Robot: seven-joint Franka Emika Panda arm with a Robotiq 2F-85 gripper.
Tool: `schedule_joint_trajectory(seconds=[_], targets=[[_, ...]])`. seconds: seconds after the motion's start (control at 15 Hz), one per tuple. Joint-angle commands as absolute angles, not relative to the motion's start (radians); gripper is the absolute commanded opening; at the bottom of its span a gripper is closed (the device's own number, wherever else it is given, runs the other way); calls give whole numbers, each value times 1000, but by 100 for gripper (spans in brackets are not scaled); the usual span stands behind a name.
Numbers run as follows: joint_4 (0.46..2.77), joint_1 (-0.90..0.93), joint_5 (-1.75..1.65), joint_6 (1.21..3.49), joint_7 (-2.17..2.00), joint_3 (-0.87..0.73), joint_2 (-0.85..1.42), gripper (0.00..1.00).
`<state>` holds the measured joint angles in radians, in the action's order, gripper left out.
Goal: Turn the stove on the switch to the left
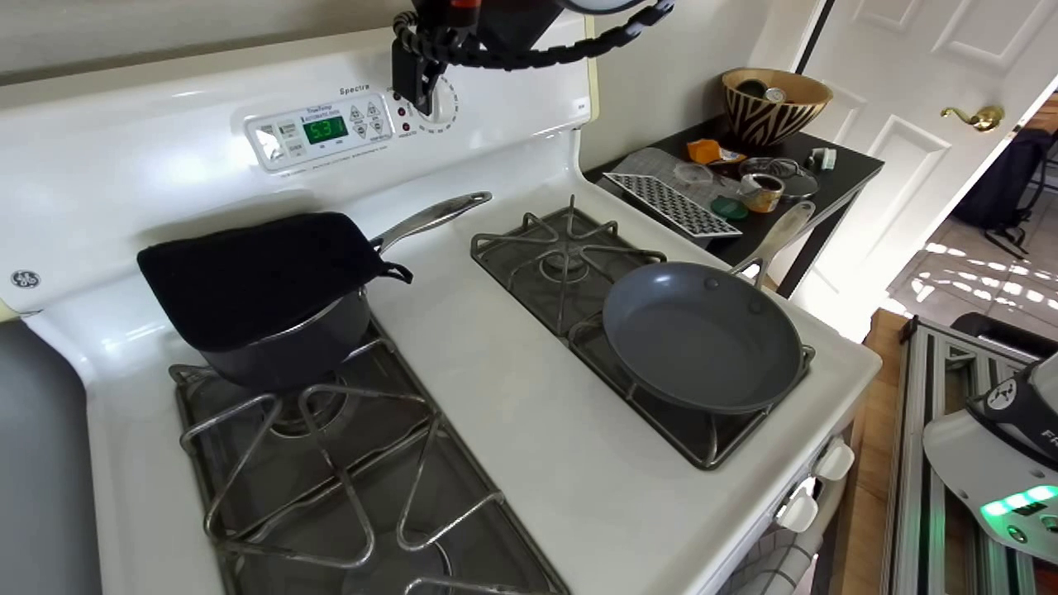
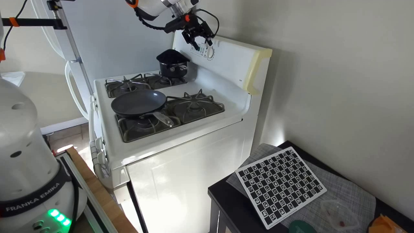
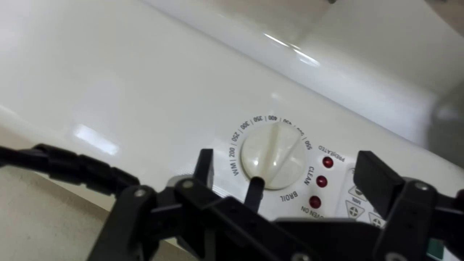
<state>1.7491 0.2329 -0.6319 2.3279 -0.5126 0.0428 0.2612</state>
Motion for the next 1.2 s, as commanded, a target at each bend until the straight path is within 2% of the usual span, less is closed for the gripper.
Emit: schedule_joint_trajectory(seconds=[0.0,0.07,0.27,0.47,0.53,0.67,0.93,1.13], targets=[[1733,240,-595,2333,-560,43,278,100],[1731,241,-594,2331,-571,40,281,100],[1729,240,-598,2338,-601,33,291,69],[1729,240,-599,2348,-614,30,300,51],[1730,240,-600,2353,-619,29,302,48],[1729,240,-609,2367,-628,25,305,53],[1731,239,-615,2391,-633,12,308,50],[1736,239,-615,2404,-636,5,307,42]])
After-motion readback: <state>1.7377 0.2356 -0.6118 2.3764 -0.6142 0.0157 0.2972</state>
